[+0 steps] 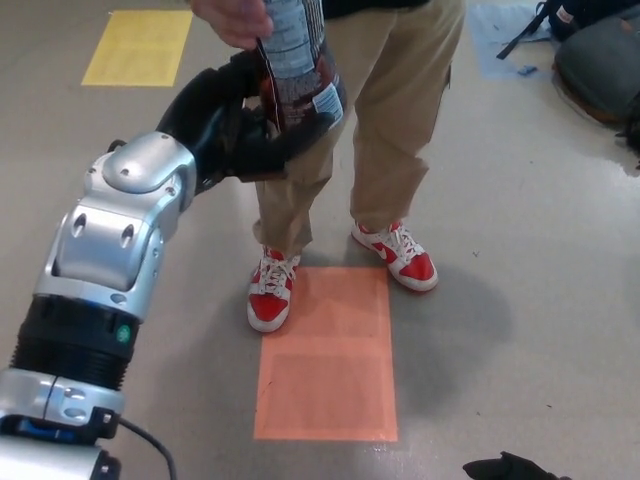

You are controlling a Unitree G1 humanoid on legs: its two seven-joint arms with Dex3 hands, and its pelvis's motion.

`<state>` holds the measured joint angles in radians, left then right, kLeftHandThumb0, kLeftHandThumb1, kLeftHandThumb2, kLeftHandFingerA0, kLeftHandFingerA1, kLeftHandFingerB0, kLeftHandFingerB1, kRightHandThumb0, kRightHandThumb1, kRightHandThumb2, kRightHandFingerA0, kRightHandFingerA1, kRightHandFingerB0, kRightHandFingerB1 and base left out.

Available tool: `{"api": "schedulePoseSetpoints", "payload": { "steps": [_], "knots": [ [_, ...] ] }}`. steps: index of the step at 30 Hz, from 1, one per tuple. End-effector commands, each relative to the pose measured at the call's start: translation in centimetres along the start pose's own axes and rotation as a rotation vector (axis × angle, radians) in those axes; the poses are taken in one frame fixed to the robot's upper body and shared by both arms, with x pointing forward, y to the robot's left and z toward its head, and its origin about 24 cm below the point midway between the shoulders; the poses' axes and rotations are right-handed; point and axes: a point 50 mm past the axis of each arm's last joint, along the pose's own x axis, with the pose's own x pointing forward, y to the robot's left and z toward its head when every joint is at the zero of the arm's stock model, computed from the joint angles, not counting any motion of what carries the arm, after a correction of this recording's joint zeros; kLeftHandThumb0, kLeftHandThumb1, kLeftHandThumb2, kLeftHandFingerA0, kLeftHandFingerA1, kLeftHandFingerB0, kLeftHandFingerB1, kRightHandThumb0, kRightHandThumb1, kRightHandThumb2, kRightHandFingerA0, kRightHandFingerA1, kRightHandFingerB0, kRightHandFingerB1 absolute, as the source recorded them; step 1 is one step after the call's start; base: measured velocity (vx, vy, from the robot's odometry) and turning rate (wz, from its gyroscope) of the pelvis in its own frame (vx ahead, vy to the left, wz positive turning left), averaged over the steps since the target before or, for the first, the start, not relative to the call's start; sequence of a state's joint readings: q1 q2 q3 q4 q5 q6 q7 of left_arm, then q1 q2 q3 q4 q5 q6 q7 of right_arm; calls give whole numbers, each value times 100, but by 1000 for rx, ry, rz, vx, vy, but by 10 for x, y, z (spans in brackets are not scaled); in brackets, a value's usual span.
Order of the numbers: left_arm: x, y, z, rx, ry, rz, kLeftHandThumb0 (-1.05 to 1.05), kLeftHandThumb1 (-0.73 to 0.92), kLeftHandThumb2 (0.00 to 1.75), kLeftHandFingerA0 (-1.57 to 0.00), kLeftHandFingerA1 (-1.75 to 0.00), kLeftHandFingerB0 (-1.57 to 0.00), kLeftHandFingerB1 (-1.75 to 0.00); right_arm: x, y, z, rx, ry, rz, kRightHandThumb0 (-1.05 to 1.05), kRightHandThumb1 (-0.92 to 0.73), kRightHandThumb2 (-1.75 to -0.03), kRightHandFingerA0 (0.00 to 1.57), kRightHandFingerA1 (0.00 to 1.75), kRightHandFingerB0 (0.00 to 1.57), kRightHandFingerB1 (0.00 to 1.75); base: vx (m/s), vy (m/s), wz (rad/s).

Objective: The robot recieved a bottle of protein shake from a person using its left hand and then shake the protein up and down 2 two times and hand it back to the person

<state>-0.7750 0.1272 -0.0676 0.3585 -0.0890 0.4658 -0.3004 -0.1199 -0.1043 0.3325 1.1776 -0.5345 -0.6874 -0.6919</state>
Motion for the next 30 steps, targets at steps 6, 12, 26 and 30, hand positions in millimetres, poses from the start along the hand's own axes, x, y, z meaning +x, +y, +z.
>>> {"api": "schedulePoseSetpoints", "payload": {
  "steps": [6, 12, 26, 30],
  "knots": [
    [-21, 11, -31, 43, 65, -32, -89, 52, 88, 0, -6, 0, 0, -2, -3, -5, 12, 24, -3, -12, -71, -61, 89, 49, 76, 46, 0, 0, 0],
    [-47, 13, -60, 174, 92, -27, -92, 63, 100, -8, -21, -8, -11, -2, -4, -5, 8, 21, -2, -13, -70, -61, 90, 49, 75, 45, 0, 0, 0],
    [-124, -13, -180, 581, 263, 13, -79, 74, 63, -31, -34, -27, -30, 0, -1, -4, -35, 14, 32, -15, -71, -61, 87, 47, 73, 44, 0, 0, 0],
    [-143, -15, -214, 566, 349, 27, -80, 59, 88, -26, -44, -21, -40, 1, 0, -3, -63, 5, 35, -13, -71, -62, 87, 47, 73, 44, 0, 0, 0]
  ]
}}
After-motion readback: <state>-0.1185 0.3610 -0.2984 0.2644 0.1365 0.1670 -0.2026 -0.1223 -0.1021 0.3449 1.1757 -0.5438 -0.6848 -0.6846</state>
